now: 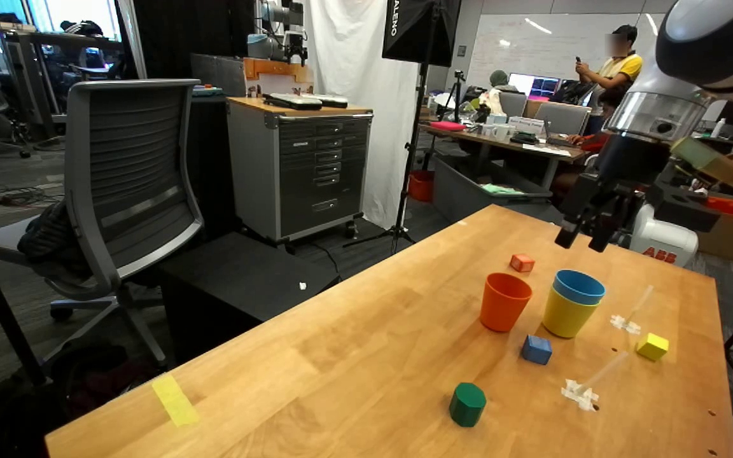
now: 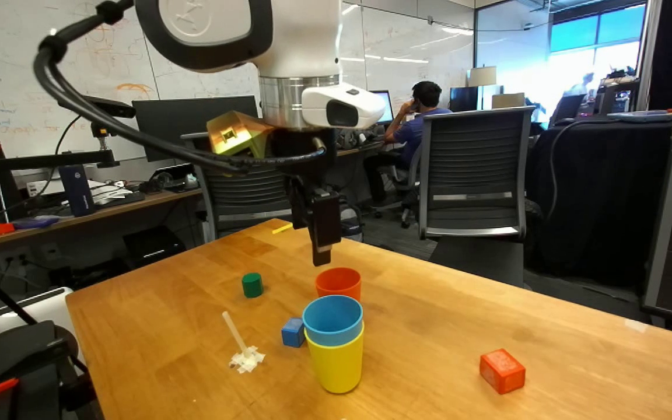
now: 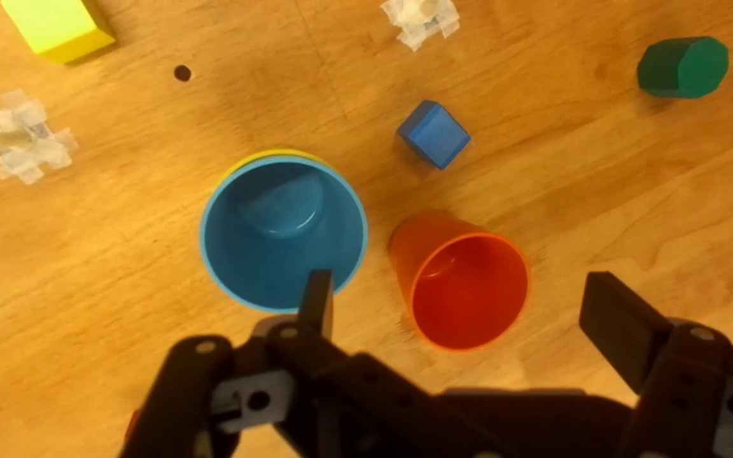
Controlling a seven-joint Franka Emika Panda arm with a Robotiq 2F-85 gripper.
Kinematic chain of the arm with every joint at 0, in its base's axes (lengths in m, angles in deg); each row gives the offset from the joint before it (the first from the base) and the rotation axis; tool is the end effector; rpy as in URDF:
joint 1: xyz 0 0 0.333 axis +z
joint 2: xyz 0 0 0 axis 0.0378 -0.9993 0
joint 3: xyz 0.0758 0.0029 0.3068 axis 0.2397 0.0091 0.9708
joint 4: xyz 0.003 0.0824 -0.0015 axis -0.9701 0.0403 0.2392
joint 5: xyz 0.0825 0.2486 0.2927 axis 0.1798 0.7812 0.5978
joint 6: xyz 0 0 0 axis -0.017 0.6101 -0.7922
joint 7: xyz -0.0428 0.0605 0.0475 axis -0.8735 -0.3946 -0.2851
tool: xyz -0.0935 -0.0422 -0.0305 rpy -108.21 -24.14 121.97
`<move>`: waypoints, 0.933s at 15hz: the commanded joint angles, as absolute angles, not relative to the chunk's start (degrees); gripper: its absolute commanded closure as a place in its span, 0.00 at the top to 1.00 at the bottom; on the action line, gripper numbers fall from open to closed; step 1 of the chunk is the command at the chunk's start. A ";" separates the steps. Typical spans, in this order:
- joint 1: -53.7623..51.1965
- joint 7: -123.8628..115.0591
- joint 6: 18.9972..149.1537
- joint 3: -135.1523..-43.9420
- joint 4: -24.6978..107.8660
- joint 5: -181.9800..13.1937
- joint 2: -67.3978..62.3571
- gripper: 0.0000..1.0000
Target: Put the blue cup in the yellow cup then put both cups in the orange cup
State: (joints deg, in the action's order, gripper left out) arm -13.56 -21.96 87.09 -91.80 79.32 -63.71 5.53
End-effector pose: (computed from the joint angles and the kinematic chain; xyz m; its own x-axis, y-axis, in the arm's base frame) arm 0.5059 -0.1582 0.2925 0.9517 -0.3070 0.0071 -0.3001 -0.9348 -0.1902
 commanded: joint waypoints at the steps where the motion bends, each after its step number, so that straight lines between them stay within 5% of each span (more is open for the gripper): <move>1: -12.93 -21.64 89.22 -91.76 81.01 -63.59 6.14 1.00; 14: -14.05 -21.81 89.18 -92.78 80.60 -67.21 1.03 1.00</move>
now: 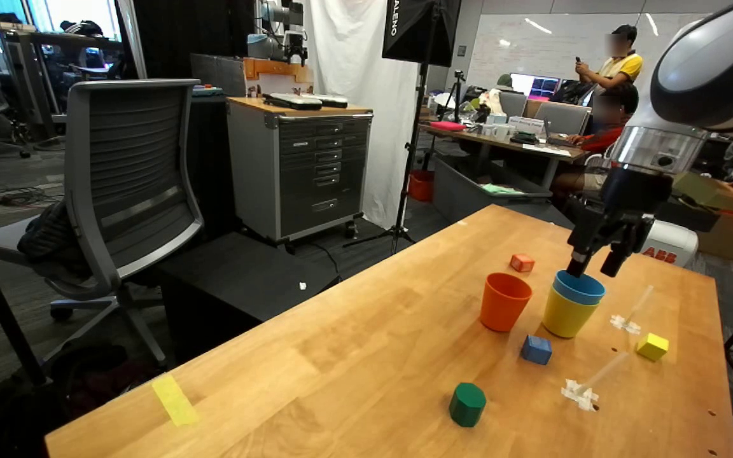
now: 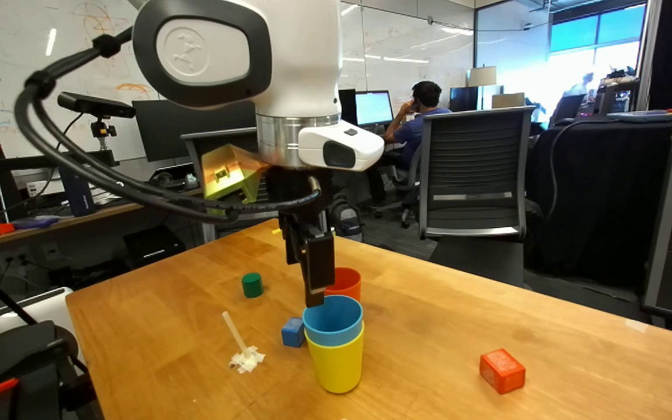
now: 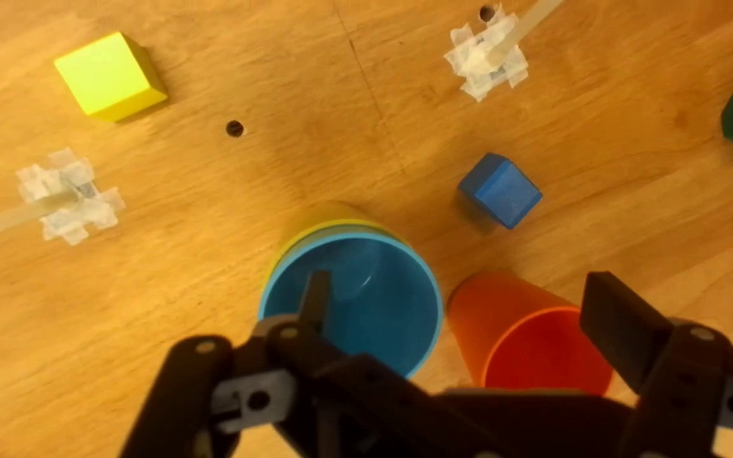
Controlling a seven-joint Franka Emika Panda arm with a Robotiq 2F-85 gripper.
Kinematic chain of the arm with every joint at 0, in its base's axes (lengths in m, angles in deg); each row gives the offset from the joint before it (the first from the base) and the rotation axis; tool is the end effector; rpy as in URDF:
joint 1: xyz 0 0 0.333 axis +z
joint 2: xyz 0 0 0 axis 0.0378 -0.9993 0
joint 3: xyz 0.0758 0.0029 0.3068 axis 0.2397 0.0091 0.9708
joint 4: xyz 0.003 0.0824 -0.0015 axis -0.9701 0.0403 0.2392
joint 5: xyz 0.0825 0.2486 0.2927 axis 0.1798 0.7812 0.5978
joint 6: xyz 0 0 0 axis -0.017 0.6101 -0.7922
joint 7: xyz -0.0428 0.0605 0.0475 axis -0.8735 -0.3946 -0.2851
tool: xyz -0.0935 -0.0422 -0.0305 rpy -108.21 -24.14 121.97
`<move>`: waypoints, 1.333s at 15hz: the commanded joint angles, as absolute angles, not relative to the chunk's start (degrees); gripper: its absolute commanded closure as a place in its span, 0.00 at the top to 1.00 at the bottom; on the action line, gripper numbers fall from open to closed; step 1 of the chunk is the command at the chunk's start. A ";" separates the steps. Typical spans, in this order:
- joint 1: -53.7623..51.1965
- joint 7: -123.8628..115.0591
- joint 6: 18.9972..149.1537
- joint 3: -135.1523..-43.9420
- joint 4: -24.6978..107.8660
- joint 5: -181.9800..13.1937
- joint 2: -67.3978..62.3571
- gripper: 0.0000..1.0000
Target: Put the blue cup in the yellow cup then put both cups in the orange cup
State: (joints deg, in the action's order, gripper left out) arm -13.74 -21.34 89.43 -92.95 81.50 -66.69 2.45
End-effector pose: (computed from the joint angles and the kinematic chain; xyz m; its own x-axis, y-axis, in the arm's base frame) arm 0.4894 -0.1682 0.2532 0.9502 -0.3079 -0.0474 -0.3115 -0.9399 -0.1395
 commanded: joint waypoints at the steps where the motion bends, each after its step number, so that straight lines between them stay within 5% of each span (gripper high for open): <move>1: -14.09 -21.95 89.18 -92.68 80.42 -67.21 0.47 1.00; 20: -15.00 -23.52 86.66 -91.33 73.79 -66.38 -5.75 1.00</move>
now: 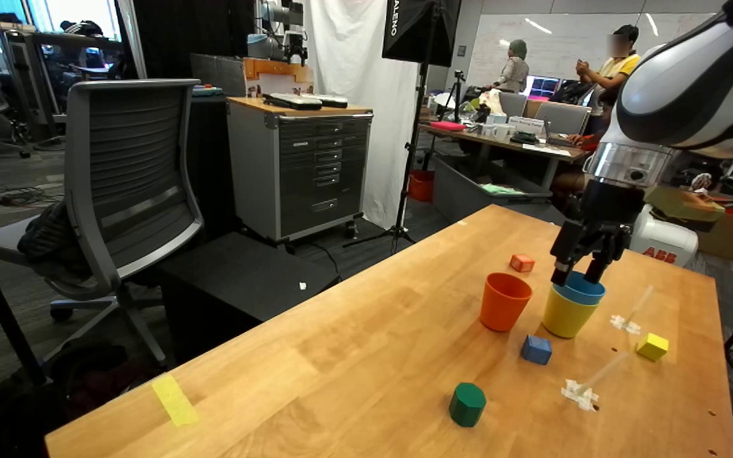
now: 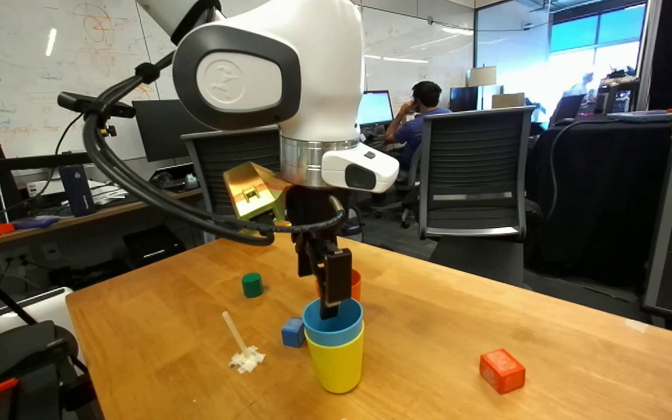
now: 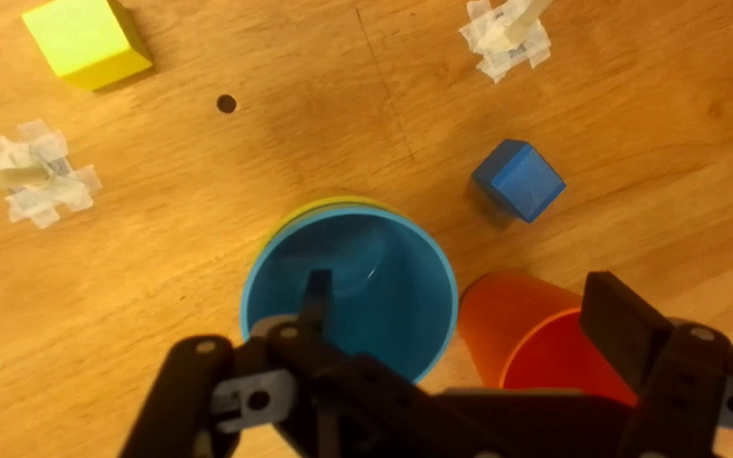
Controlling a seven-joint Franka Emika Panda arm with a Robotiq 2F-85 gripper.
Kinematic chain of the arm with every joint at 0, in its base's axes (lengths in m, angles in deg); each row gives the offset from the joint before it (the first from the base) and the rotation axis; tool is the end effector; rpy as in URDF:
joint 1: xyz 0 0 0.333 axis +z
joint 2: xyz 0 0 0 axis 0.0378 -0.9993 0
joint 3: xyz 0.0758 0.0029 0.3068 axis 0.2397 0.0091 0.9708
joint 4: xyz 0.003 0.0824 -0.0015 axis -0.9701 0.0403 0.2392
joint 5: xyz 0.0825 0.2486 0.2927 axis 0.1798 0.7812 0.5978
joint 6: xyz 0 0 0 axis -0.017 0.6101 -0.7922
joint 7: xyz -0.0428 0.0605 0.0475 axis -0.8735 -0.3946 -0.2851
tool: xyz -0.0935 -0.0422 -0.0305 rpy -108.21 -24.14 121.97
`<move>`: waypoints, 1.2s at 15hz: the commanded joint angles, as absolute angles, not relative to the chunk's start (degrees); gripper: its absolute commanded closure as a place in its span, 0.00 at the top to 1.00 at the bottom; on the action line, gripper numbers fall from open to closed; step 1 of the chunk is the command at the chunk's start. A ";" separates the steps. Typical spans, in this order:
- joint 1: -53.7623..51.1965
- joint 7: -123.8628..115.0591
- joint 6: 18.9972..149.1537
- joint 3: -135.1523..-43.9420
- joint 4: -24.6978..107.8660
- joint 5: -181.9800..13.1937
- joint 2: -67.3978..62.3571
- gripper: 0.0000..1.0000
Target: Put the blue cup in the yellow cup then put both cups in the orange cup
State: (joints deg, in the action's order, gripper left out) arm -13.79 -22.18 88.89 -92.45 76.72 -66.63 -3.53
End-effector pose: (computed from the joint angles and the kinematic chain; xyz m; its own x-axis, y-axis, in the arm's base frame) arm 0.5106 -0.1707 0.2285 0.9559 -0.2840 -0.0751 -0.2918 -0.9472 -0.1331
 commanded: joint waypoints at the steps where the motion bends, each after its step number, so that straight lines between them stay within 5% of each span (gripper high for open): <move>1: -15.03 -23.49 86.32 -91.27 73.25 -66.54 -6.40 1.00; 9: -15.08 -22.74 85.75 -91.28 71.43 -68.31 -10.65 1.00; 10: -15.12 -22.67 85.67 -91.33 71.34 -68.58 -10.91 0.75; 11: -15.17 -22.62 85.61 -91.36 71.30 -68.86 -11.17 0.75; 18: -15.04 -22.04 84.81 -91.37 71.25 -70.54 -10.68 0.19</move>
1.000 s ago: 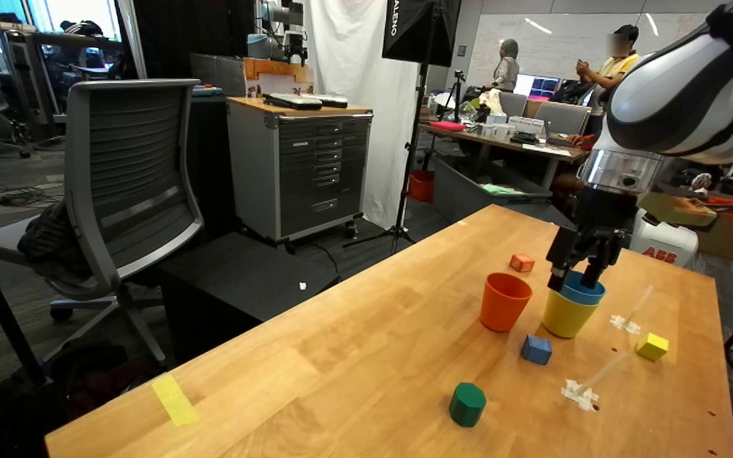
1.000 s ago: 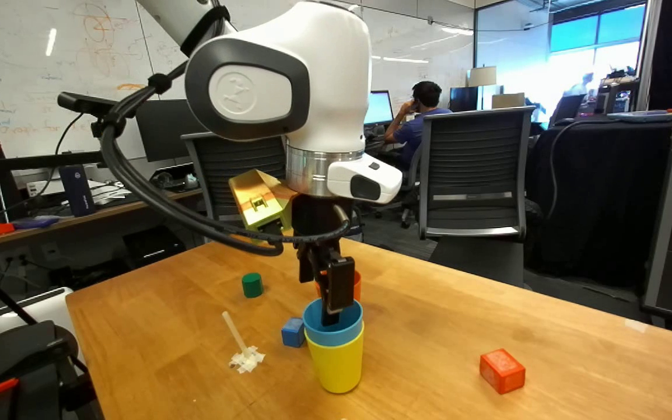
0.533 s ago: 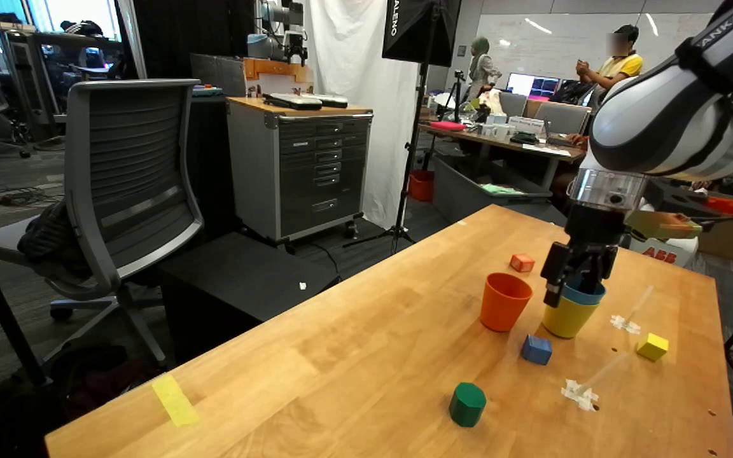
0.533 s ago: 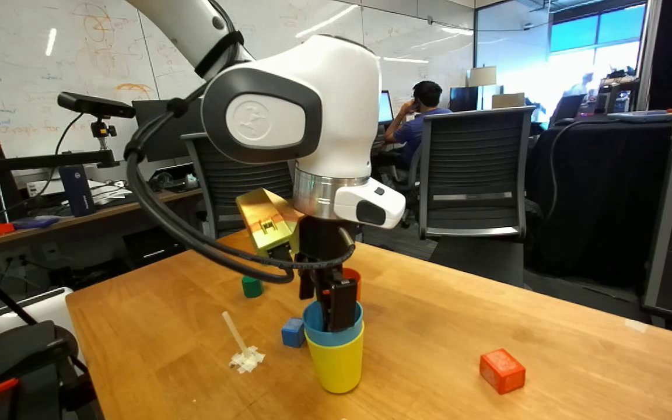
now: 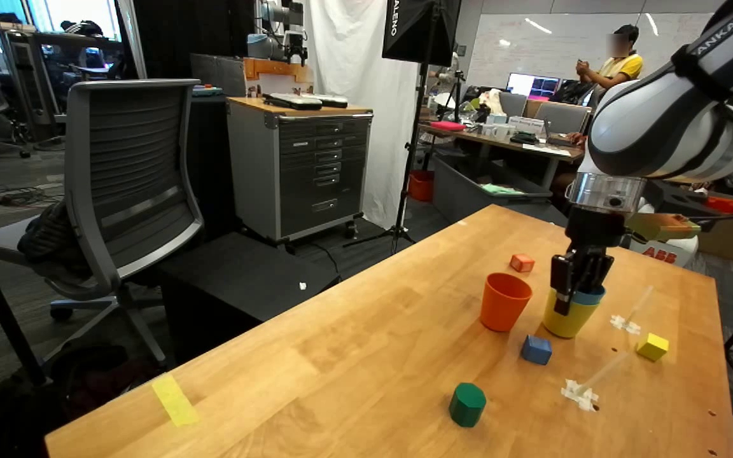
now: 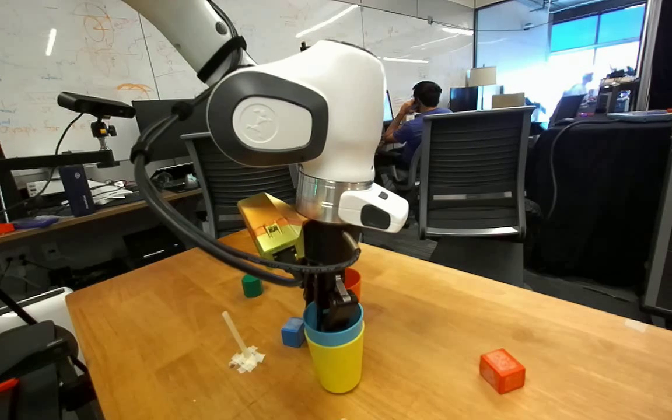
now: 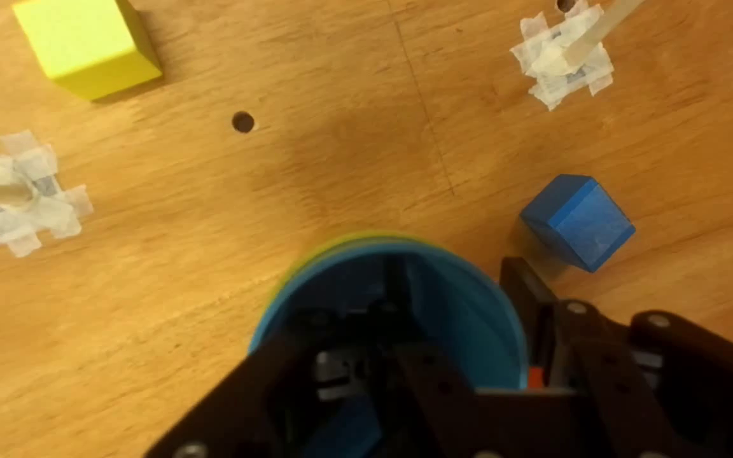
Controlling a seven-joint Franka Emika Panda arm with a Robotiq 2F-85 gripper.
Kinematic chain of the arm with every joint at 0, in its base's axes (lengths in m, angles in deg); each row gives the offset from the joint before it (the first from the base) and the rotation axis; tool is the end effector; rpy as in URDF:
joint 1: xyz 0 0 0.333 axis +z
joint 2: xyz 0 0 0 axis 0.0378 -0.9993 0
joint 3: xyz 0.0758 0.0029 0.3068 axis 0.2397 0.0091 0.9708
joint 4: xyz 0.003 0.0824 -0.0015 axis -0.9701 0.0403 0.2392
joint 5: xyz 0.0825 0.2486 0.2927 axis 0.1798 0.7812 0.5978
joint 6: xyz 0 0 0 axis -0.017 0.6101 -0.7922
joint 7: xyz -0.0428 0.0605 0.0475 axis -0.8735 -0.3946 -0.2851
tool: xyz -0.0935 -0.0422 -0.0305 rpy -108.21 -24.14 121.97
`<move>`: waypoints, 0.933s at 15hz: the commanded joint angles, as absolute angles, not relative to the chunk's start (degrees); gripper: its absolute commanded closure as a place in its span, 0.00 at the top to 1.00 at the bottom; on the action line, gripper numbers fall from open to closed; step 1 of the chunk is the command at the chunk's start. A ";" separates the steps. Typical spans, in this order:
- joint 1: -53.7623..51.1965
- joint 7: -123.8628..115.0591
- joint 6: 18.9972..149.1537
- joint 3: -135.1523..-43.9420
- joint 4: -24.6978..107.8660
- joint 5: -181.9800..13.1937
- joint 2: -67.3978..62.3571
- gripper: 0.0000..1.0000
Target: Put the blue cup in the yellow cup then put both cups in the orange cup
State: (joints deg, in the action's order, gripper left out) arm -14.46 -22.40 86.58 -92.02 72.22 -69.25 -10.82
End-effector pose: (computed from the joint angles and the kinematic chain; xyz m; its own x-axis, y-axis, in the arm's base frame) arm 0.5196 -0.1756 0.1845 0.9563 -0.2418 -0.1645 -0.2611 -0.9592 -0.1083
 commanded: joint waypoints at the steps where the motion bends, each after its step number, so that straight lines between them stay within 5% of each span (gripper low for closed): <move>1: -15.01 -22.01 84.66 -91.36 71.25 -70.59 -10.65 0.11; 3: -14.74 -21.65 84.92 -91.47 71.48 -71.04 -10.50 0.00; 14: -13.65 -19.25 83.41 -92.31 72.05 -74.62 -8.73 0.03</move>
State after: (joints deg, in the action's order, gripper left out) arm -14.08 -21.68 85.92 -91.98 71.88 -72.45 -10.60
